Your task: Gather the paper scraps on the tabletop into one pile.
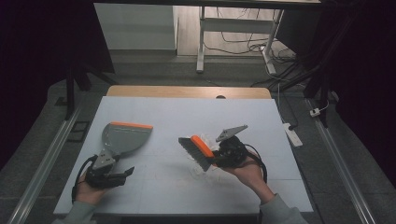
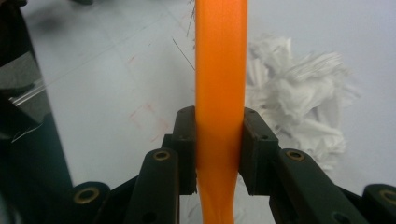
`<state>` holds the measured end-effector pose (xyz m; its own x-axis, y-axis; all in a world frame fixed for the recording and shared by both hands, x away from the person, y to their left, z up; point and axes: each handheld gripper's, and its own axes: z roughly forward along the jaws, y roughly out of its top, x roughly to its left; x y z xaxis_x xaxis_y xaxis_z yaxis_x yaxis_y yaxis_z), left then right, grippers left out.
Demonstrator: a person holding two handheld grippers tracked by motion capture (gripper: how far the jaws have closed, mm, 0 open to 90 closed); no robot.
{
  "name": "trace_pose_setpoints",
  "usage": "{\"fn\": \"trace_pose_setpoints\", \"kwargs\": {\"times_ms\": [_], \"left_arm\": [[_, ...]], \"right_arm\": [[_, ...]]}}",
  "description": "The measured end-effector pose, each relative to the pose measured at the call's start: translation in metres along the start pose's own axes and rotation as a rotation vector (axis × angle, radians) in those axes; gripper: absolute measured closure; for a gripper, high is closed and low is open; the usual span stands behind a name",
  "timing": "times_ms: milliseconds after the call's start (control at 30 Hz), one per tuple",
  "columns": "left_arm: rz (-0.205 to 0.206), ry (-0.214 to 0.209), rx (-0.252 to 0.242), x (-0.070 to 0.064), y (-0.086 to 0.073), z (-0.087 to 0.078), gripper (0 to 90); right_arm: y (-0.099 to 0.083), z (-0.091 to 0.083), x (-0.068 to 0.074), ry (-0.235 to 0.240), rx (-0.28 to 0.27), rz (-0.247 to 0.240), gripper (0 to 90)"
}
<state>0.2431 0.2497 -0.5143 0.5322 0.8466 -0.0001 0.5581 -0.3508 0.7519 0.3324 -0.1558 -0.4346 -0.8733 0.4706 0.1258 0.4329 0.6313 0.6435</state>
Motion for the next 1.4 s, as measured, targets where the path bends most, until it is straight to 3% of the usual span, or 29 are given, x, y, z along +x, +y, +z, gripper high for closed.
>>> {"fn": "trace_pose_setpoints", "kwargs": {"times_ms": [200, 300, 533, 567, 633, 767, 967, 1200, 1300, 1400], "left_arm": [[0.001, 0.001, 0.000, 0.000, 0.000, 0.000, 28.6], [-0.001, 0.000, -0.001, 0.000, 0.000, 0.000, 28.6], [-0.001, -0.001, 0.003, 0.000, -0.001, 0.001, 28.7], [0.000, -0.001, 0.003, 0.000, -0.001, 0.001, 28.7], [0.002, 0.000, 0.004, 0.000, -0.001, 0.001, 28.7], [-0.004, 0.001, 0.003, 0.001, -0.001, 0.001, 28.7], [-0.009, 0.000, 0.002, 0.003, -0.002, 0.001, 28.7], [-0.005, 0.000, 0.003, 0.002, -0.002, 0.001, 28.7], [-0.007, -0.001, 0.003, 0.002, -0.002, 0.001, 28.7], [-0.009, -0.001, 0.004, 0.003, -0.002, 0.001, 28.7]], "right_arm": [[0.000, -0.003, 0.011, 0.022, 0.053, -0.044, 70.3], [0.001, -0.002, 0.018, 0.031, 0.099, -0.099, 70.3], [0.003, 0.015, 0.034, 0.097, 0.284, -0.231, 70.4], [0.004, 0.019, 0.038, 0.093, 0.328, -0.222, 70.4], [0.006, 0.029, 0.040, 0.084, 0.372, -0.252, 70.4], [0.019, 0.042, 0.036, 0.052, 0.386, -0.277, 70.4], [0.033, 0.054, 0.017, 0.022, 0.389, -0.259, 70.3], [0.045, 0.056, -0.002, -0.093, 0.349, -0.251, 70.4], [0.049, 0.049, -0.006, -0.087, 0.274, -0.231, 70.4], [0.051, 0.030, -0.003, -0.082, 0.165, -0.213, 70.3]]}}
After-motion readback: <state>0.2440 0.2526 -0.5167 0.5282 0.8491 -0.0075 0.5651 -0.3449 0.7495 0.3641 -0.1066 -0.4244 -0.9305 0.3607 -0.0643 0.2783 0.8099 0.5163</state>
